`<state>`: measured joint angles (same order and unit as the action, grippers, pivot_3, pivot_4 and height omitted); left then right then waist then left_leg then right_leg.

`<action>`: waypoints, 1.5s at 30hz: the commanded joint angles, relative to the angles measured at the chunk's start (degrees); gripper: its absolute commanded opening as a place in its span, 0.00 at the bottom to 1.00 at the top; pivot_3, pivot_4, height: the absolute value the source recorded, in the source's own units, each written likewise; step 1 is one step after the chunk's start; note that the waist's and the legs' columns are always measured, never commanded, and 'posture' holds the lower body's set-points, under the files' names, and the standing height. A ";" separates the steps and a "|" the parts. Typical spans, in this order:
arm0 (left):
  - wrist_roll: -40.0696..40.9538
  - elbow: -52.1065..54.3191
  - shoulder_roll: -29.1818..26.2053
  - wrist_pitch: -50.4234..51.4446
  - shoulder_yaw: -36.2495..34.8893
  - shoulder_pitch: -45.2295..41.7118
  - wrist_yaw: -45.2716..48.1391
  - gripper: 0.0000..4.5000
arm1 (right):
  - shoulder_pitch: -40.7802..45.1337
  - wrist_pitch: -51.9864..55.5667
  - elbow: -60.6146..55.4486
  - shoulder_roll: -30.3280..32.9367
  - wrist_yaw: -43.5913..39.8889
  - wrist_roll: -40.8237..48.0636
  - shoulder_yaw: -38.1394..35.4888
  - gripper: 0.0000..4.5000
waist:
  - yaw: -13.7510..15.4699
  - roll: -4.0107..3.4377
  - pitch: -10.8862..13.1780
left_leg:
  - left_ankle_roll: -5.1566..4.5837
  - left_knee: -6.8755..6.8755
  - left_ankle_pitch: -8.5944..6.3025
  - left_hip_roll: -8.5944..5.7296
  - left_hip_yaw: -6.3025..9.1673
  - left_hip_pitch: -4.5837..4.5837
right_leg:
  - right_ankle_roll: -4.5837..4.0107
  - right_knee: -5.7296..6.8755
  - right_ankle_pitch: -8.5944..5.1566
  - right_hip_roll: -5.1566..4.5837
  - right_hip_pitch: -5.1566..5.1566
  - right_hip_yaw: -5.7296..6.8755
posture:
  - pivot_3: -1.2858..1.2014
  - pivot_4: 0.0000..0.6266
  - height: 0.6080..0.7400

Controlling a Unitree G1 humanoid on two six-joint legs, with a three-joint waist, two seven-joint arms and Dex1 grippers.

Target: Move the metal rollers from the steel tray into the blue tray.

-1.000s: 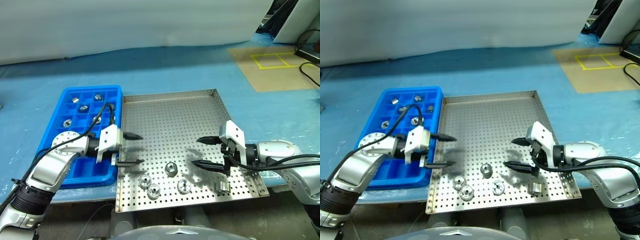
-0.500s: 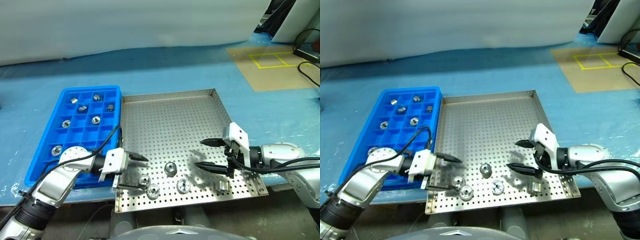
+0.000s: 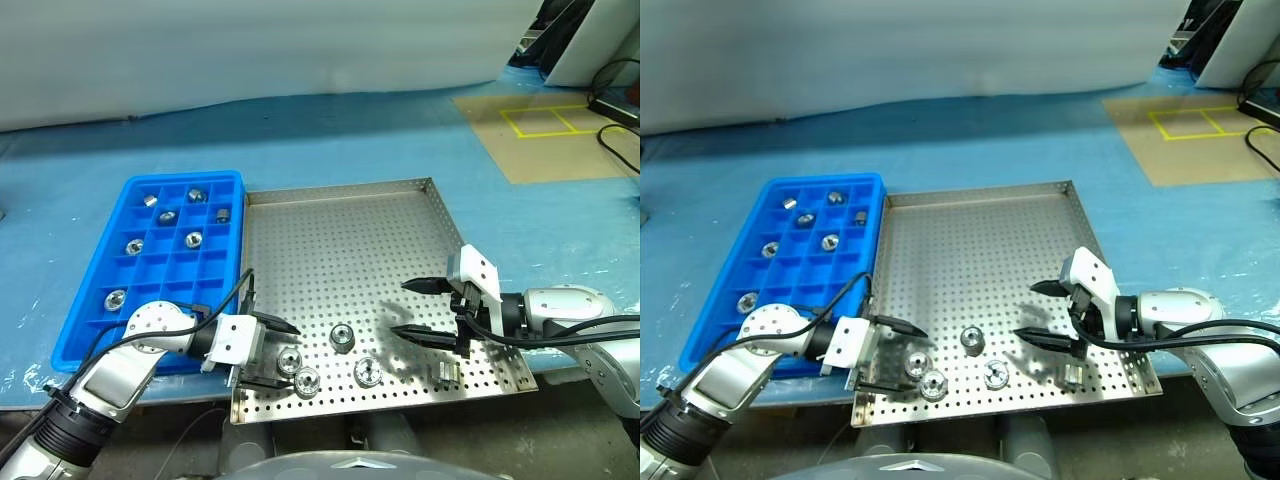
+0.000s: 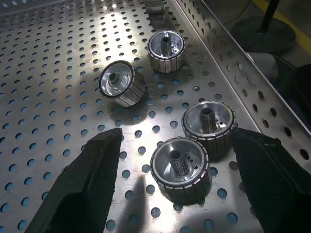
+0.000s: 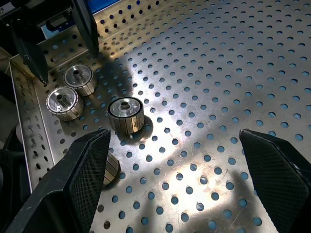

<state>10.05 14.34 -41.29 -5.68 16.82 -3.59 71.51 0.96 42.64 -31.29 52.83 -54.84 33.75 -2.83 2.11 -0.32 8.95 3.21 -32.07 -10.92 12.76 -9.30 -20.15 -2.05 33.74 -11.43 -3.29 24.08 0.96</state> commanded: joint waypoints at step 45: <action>2.28 26.81 -5.62 32.25 -0.50 -8.71 -5.27 0.67 | -0.37 0.32 -0.81 0.67 1.28 -0.01 -3.12 1.00 | -1.26 -0.18 -0.11 | -0.02 -0.08 -0.01 -0.03 -0.04 -0.04 | 0.00 0.01 0.00 0.01 -0.01 -0.05 | 0.45 0.24 1.00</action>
<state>11.21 40.45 -46.40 26.69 17.41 -12.74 66.69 0.77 43.08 -30.95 52.83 -53.40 32.89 -3.86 0.86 -0.50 8.84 3.19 -32.14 -10.93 12.73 -9.34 -20.19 -2.05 33.75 -11.42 -3.28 24.07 0.91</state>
